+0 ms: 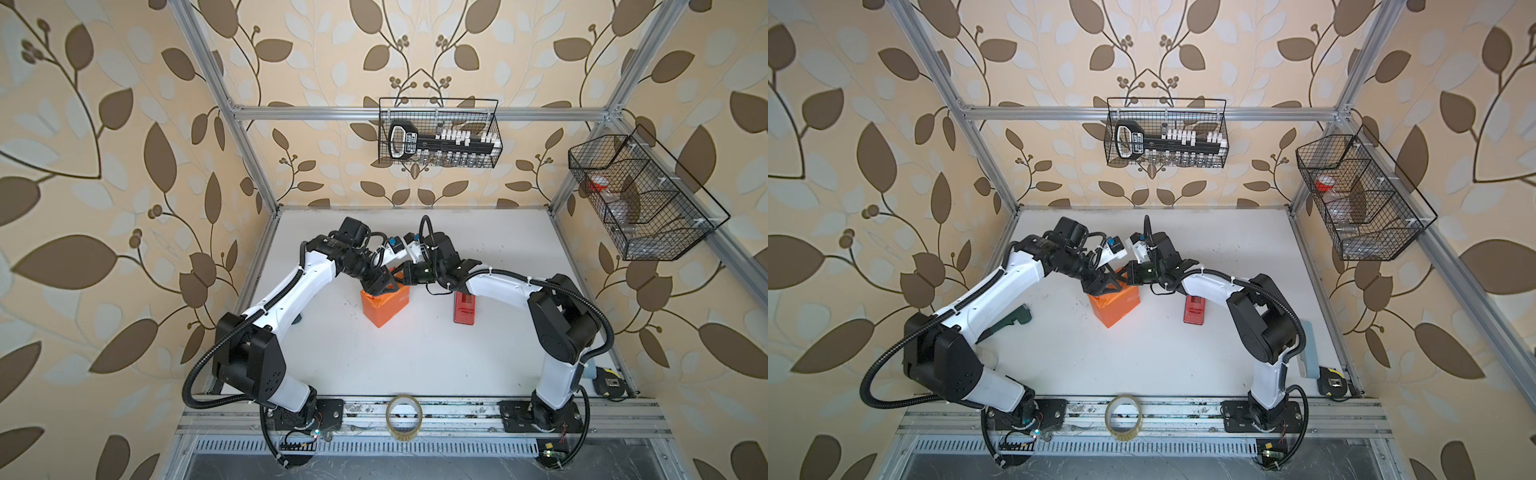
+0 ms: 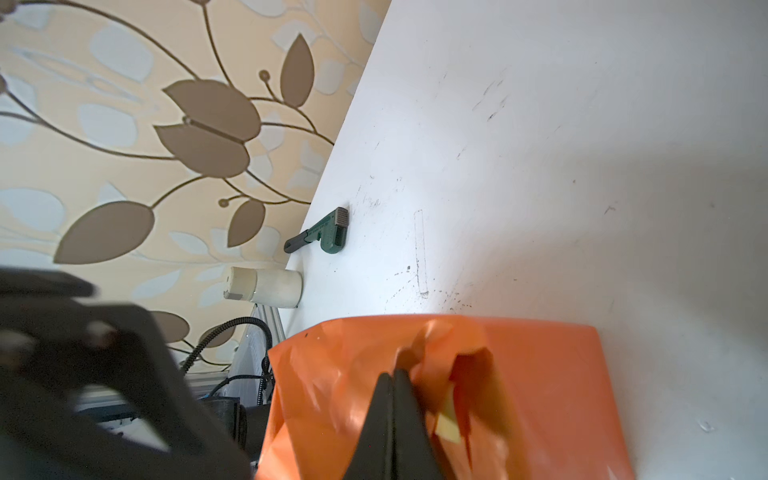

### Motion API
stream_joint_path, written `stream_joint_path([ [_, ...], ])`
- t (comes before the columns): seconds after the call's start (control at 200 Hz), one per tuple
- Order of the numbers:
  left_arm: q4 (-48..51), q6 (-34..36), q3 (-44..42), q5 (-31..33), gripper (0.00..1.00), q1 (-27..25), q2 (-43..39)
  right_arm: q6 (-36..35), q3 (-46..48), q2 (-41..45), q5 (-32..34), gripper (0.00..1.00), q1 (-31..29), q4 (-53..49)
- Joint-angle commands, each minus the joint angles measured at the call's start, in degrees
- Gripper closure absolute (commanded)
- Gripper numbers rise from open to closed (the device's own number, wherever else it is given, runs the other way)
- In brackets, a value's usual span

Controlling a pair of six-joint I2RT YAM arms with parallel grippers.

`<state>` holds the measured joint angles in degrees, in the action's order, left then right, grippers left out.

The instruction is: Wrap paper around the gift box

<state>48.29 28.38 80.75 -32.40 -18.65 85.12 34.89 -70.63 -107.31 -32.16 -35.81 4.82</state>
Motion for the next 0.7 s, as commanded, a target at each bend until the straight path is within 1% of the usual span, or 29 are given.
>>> stream_joint_path([
  [0.0, 4.44, -13.05, 2.14, 6.61, 0.31, 3.85, -2.31, -2.02, 2.87, -2.11, 3.69, 1.00, 0.32, -12.11],
  [0.08, 4.96, -14.48, 0.04, 6.60, 0.31, 5.06, -2.24, -2.44, 2.87, -1.84, 3.46, 1.00, 0.23, -11.95],
  [0.105, 4.68, -14.25, -1.22, 6.94, 0.30, 5.19, -4.18, -2.53, 2.87, -1.76, 3.59, 1.00, 0.22, -11.94],
  [0.16, 4.57, -14.51, -2.81, 10.79, 0.28, 5.21, -4.05, -2.63, 2.87, -1.82, 3.60, 1.00, 0.28, -11.76],
  [0.225, 5.58, -14.98, -3.49, 15.17, 0.30, 5.42, -3.15, -2.55, 2.69, -1.94, 3.50, 1.00, 0.20, -11.87],
  [0.275, 5.53, -15.51, -4.03, 16.82, 0.32, 5.72, -3.12, -2.67, 2.78, -1.79, 3.42, 1.00, 0.21, -11.55],
  [0.295, 5.07, -15.94, -4.57, 17.08, 0.34, 5.93, -1.63, -2.85, 2.86, -1.72, 3.36, 1.00, 0.22, -11.44],
  [0.335, 3.52, -17.05, -5.88, 17.04, 0.38, 6.08, -1.28, -3.07, 2.78, -1.75, 3.54, 1.00, 0.22, -11.37],
  [0.37, 2.49, -17.69, -6.93, 15.51, 0.40, 6.09, -1.14, -3.06, 2.72, -1.83, 3.66, 1.00, 0.21, -11.41],
  [0.42, 1.54, -17.88, -8.34, 11.30, 0.39, 6.09, -0.93, -2.80, 2.69, -1.94, 3.65, 1.00, 0.21, -11.17],
  [0.5, 0.37, -18.57, -9.59, 4.81, 0.32, 6.09, -0.04, -2.92, 2.36, -2.20, 3.34, 1.00, -0.08, -11.04],
  [0.535, -0.07, -18.86, -9.72, 2.86, 0.30, 6.09, 0.48, -3.26, 2.18, -2.32, 3.24, 1.00, -0.39, -11.14],
  [0.63, -2.00, -20.82, -9.38, 2.08, 0.31, 6.00, 3.34, -3.65, 1.79, -2.63, 3.60, 1.00, -0.57, -11.30],
  [0.695, -1.52, -21.13, -7.94, 1.21, 0.32, 6.00, 5.95, -3.26, 1.81, -2.54, 3.46, 1.00, -0.66, -11.07],
])
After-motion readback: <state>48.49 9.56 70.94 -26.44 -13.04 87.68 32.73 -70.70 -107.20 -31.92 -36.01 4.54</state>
